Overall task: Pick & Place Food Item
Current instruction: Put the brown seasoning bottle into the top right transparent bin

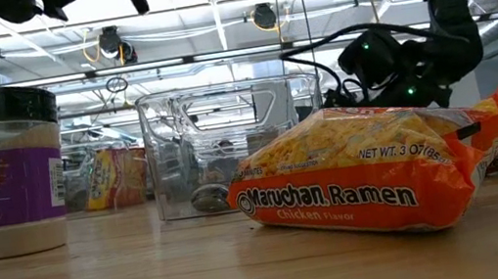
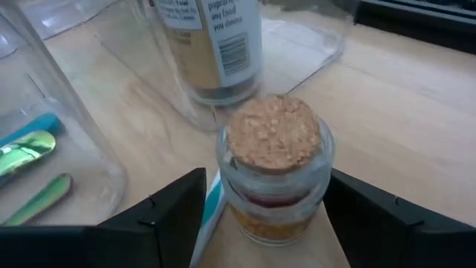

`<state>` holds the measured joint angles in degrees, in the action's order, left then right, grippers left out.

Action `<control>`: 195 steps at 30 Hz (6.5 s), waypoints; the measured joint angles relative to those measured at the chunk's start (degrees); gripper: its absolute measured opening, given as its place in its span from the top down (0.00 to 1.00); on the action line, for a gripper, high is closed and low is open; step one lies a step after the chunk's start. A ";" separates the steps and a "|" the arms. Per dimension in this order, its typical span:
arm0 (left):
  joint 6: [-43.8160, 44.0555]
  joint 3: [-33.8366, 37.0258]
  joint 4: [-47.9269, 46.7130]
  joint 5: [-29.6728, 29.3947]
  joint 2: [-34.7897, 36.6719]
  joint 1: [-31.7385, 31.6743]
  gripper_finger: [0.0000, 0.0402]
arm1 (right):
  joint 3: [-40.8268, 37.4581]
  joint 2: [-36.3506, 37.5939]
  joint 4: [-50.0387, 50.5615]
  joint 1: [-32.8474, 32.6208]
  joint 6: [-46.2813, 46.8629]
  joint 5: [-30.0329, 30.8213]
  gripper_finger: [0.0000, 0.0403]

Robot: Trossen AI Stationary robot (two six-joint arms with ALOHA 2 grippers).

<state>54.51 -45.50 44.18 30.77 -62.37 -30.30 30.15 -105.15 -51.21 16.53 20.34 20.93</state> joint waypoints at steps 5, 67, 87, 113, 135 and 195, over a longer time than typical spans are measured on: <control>-0.21 0.00 -0.97 -0.52 0.00 0.00 0.40 | 1.22 -0.76 0.02 0.02 -0.56 -0.06 0.41; -55.86 -79.76 -101.10 -6.65 -47.73 19.88 0.40 | 10.80 38.67 23.65 -11.47 0.37 -25.68 0.55; -54.80 -79.97 -96.70 -14.03 -49.75 20.65 0.40 | 10.76 38.71 23.50 -11.78 -0.87 -25.68 0.55; -55.77 -79.97 -100.16 -14.19 -52.13 21.42 0.40 | 10.74 38.65 24.00 -11.74 -0.85 -25.24 0.55; -54.41 -79.97 -100.99 -15.73 -52.13 20.83 0.45 | 10.72 38.67 23.61 -11.74 -1.54 -25.40 0.55; -54.54 -79.93 -103.27 -18.30 -47.70 6.40 0.56 | 10.78 49.63 40.12 -2.71 -3.23 -25.70 0.40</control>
<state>-0.03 -125.43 -59.09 12.47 -110.07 -23.90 40.93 -55.52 -11.08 13.82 17.10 -4.78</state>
